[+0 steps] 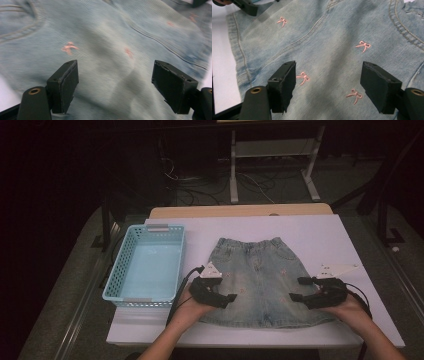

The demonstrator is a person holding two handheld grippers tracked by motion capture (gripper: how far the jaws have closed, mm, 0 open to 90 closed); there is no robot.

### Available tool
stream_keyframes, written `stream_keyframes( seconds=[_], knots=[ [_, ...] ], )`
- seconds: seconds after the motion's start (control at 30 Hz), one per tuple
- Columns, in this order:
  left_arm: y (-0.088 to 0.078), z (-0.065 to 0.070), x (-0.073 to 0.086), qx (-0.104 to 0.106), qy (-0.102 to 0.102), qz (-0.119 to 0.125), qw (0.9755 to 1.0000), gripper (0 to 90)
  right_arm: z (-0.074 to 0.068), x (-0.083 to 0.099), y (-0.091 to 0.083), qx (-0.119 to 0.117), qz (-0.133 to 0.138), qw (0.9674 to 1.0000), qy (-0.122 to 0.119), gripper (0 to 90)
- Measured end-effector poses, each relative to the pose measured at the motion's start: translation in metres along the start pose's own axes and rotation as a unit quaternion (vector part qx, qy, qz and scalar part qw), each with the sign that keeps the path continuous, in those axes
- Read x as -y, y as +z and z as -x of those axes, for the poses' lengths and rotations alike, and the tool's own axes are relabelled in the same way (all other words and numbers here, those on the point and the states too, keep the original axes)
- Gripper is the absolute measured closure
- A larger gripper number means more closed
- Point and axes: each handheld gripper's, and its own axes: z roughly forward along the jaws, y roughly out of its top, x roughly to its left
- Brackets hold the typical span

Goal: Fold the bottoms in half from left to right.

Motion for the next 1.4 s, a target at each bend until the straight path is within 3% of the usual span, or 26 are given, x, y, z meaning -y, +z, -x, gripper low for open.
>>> stream_keyframes(
  seconds=[0.23, 0.53, 0.67, 0.9, 1.23, 1.4],
  knots=[
    [0.003, -0.013, -0.007, -0.034, -0.02, 0.006, 0.9992, 24.2, 0.01, -0.006, 0.005, 0.008, 0.01, 0.9998, 0.013, 27.8],
    [0.01, -0.029, -0.017, -0.074, -0.049, 0.009, 0.996, 30.8, 0.018, -0.014, 0.016, 0.013, 0.012, 0.9996, 0.021, 28.2],
    [0.01, -0.034, -0.018, -0.092, -0.061, 0.009, 0.9938, 33.3, 0.018, -0.013, 0.017, 0.014, 0.005, 0.9997, 0.019, 28.2],
    [0.015, -0.037, -0.014, -0.143, -0.072, -0.012, 0.9869, 34.8, 0.015, -0.012, 0.017, 0.01, 0.002, 0.9999, 0.01, 28.2],
    [0.025, -0.04, -0.002, -0.156, -0.104, -0.038, 0.9815, 31.9, 0.012, -0.012, 0.017, 0.007, -0.004, 1.0, 0.004, 28.2],
    [0.025, -0.039, 0.002, -0.156, -0.113, -0.041, 0.9804, 30.3, 0.011, -0.011, 0.017, 0.01, -0.008, 0.9999, 0.001, 28.2]
  ],
)
